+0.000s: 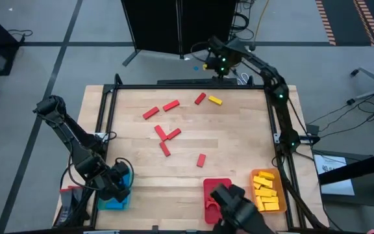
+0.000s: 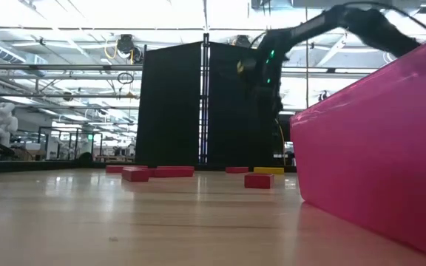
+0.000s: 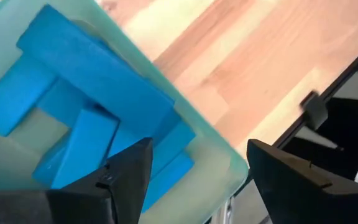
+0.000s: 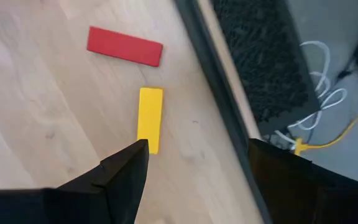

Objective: Sort blocks
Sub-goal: Put the yellow block into the orange bin

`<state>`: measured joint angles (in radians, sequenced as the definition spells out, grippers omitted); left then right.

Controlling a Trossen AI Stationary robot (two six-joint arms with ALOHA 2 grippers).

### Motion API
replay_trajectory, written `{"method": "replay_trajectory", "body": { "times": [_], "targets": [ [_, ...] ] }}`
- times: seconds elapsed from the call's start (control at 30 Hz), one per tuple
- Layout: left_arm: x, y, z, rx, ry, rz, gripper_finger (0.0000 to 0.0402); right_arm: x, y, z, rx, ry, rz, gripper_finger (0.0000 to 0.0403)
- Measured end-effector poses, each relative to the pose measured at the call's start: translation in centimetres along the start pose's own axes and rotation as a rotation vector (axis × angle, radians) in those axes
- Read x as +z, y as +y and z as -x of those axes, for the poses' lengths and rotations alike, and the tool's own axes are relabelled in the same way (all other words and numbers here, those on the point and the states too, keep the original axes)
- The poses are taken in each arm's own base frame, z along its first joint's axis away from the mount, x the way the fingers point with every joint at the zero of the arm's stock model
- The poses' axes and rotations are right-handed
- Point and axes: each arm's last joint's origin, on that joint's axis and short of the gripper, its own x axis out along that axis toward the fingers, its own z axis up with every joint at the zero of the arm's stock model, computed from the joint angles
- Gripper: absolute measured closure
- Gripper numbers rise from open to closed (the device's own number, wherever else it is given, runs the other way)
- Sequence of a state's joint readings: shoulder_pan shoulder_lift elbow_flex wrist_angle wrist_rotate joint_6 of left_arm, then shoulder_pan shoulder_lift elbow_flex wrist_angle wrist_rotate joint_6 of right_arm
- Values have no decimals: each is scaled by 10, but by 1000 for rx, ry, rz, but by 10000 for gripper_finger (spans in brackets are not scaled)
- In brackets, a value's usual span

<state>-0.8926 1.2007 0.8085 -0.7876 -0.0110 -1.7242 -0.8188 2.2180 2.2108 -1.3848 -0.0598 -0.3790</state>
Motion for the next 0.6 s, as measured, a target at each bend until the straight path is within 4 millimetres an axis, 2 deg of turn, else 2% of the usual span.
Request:
{"method": "replay_trajectory", "body": {
  "times": [0.23,0.47,0.6],
  "targets": [
    [1,0,0,-7,-20,25,134,7,-2,-45,87,60,-13,135],
    [2,1,0,1,-53,24,134,-10,8,-78,144,168,3,135],
    [2,1,0,6,-56,24,134,-24,20,-96,160,200,35,135]
  ]
}}
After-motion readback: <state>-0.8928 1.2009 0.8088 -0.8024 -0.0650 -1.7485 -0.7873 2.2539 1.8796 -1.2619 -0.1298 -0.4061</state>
